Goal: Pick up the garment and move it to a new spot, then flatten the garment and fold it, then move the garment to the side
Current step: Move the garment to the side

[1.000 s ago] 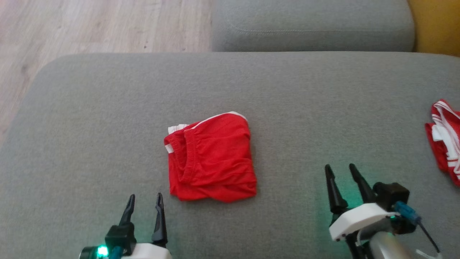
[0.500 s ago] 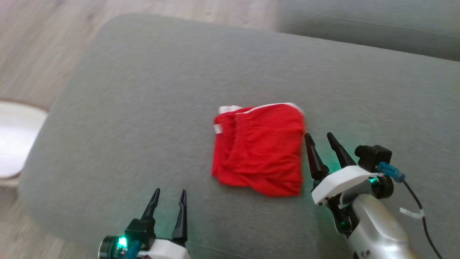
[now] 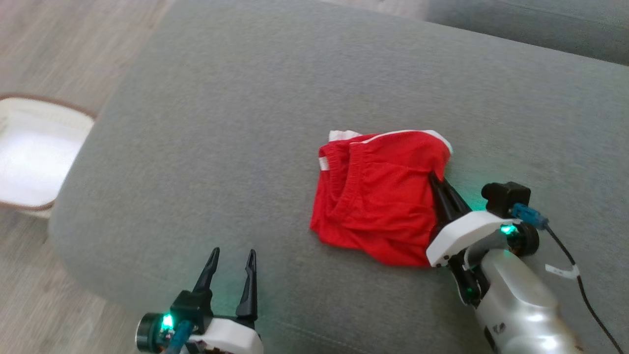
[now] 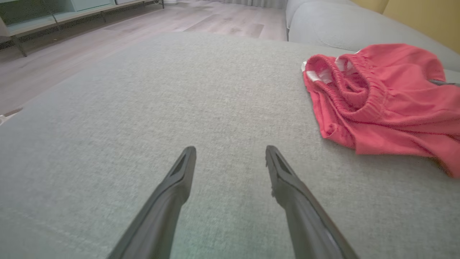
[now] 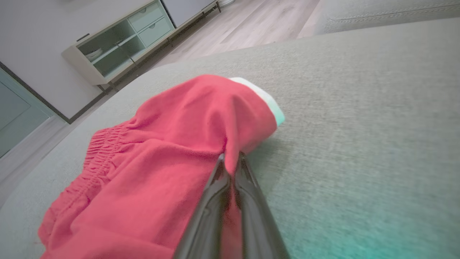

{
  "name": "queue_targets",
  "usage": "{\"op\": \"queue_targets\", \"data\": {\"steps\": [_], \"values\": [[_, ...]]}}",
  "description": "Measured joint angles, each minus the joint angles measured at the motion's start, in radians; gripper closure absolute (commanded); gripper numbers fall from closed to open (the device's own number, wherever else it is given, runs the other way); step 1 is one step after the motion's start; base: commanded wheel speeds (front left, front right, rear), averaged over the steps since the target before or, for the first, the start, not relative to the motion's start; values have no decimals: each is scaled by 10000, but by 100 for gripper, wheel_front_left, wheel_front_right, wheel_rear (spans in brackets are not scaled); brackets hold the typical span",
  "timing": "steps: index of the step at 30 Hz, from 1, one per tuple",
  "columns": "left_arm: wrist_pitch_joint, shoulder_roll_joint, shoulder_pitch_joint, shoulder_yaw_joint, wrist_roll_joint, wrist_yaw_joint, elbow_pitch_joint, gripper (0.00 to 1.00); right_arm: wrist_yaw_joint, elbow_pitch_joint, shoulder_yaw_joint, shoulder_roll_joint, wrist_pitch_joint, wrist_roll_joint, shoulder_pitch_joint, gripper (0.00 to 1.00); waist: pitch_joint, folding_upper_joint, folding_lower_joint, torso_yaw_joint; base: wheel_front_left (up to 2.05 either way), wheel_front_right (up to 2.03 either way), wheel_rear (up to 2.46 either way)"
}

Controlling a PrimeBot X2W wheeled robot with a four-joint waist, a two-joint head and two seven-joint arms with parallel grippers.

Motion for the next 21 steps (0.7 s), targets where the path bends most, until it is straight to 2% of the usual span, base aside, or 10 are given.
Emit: {"op": "queue_targets", "data": {"steps": [8,21], "values": [[0,2,-34,104,125,-69,-31,0,0,-633,-706,67,12,-608,520,100,-271,0,-2,-1627,0,0,0],[0,-8,-1313,-372,121,-412,-29,0,0,-1104,-407,67,12,-424,521,100,-352,0,-2,-5854,0,0,0]]}}
